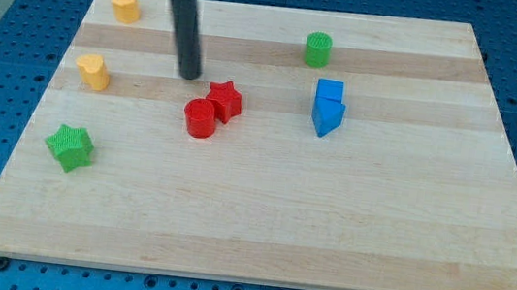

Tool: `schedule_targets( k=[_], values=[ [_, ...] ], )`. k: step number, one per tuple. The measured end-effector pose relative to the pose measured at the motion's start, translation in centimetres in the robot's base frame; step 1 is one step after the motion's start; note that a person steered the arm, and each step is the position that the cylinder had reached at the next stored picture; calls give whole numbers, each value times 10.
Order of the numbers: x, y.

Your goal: Slide the green star to the left side of the green circle

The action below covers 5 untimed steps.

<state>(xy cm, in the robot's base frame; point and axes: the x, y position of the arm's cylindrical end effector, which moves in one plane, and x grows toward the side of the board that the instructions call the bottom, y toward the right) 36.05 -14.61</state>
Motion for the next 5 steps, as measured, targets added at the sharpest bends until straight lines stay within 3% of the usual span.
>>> schedule_targets(
  k=[2,4,5],
  values=[
    [88,-57],
    [117,-144],
    [176,-132]
  ],
)
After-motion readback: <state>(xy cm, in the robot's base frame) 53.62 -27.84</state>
